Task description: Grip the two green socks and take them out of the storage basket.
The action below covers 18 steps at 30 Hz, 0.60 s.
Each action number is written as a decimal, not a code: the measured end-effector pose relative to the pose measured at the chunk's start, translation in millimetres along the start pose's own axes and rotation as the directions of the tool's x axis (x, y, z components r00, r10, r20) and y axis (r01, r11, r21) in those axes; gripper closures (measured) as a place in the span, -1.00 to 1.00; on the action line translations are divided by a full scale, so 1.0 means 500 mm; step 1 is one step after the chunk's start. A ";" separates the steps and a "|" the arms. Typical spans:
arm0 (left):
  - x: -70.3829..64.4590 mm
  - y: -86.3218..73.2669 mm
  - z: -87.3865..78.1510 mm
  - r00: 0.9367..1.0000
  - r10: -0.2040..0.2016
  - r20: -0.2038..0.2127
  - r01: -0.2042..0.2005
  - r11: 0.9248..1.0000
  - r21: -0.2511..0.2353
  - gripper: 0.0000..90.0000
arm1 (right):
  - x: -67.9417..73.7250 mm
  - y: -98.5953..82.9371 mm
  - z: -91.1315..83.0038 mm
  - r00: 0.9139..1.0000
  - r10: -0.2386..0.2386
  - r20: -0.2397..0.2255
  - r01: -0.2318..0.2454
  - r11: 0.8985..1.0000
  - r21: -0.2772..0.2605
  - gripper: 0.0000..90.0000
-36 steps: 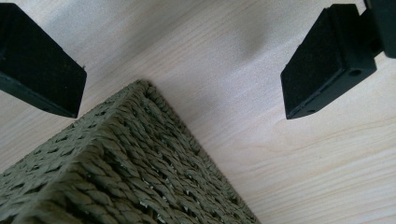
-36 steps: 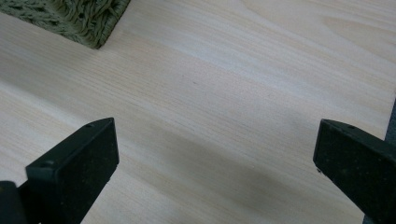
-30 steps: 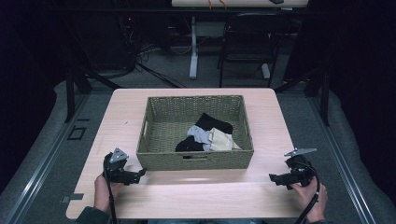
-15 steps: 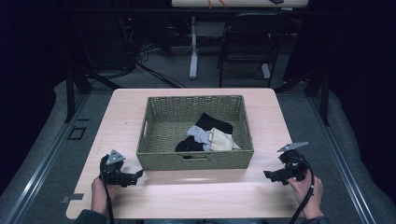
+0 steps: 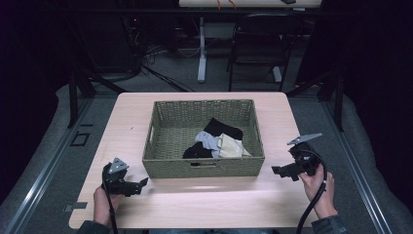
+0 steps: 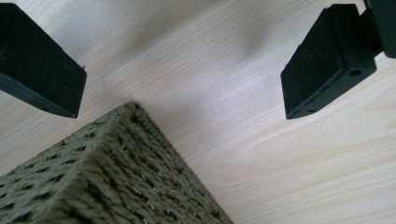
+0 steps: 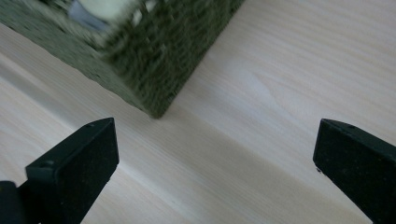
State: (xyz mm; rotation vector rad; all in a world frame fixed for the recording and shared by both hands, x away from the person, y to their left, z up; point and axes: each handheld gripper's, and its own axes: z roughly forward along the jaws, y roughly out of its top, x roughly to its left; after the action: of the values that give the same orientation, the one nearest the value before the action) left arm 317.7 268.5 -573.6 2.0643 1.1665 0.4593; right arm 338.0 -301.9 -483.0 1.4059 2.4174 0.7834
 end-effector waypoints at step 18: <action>-0.002 0.003 0.002 1.000 0.001 0.002 -0.001 1.000 -0.003 -0.99 | 0.062 0.187 -0.052 0.989 -0.119 -0.085 0.115 0.992 -0.052 -1.00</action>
State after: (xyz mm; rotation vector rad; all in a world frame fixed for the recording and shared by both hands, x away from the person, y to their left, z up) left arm 318.9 266.7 -573.0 2.0622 1.1633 0.4590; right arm 378.9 -247.1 -407.5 1.2241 2.5032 0.8844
